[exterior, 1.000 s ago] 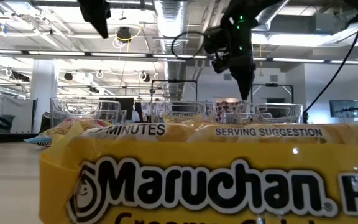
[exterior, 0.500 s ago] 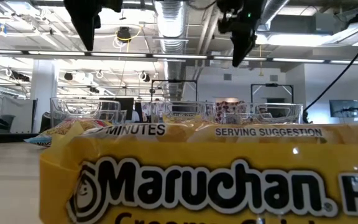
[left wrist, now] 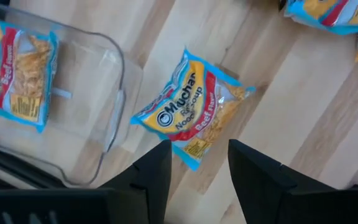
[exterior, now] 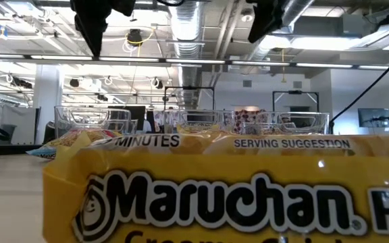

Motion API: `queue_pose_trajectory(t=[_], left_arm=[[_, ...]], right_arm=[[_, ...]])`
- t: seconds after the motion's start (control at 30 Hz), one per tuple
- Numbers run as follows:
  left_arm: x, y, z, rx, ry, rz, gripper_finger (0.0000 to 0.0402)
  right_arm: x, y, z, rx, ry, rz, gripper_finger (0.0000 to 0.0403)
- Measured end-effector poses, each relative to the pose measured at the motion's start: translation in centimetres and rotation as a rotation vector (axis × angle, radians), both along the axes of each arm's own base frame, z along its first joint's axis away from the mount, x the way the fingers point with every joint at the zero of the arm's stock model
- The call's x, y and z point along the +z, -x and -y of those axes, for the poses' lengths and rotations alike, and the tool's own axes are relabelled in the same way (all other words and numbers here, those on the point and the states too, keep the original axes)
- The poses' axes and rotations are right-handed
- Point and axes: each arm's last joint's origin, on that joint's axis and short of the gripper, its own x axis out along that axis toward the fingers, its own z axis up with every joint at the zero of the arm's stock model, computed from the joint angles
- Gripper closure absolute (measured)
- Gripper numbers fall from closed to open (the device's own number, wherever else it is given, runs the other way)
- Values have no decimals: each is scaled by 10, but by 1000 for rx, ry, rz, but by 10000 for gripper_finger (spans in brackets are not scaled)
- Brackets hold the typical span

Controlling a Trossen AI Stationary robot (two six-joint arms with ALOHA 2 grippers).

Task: Sort Maruchan noodles
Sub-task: Put the blue noodle pack into the left transparent bin

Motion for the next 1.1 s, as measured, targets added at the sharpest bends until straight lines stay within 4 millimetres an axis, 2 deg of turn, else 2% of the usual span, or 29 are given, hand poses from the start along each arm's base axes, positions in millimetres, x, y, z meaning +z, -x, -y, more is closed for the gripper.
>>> queue_pose_trajectory(t=[0.2, 0.43, 0.73, 1.1], left_arm=[[-28, -17, 11, -55, 14, -88, 256], [-66, -18, 16, -84, 85, -155, 256], [-110, -18, 15, -163, 63, -128, 256], [-143, -13, 1, -175, -23, -112, 256]], right_arm=[[-4, -6, -18, 83, -7, -51, 292], [-16, -13, -38, 146, -36, -108, 292], [-18, -18, -62, 198, -63, -112, 292], [-17, -22, -72, 208, -74, -77, 292]])
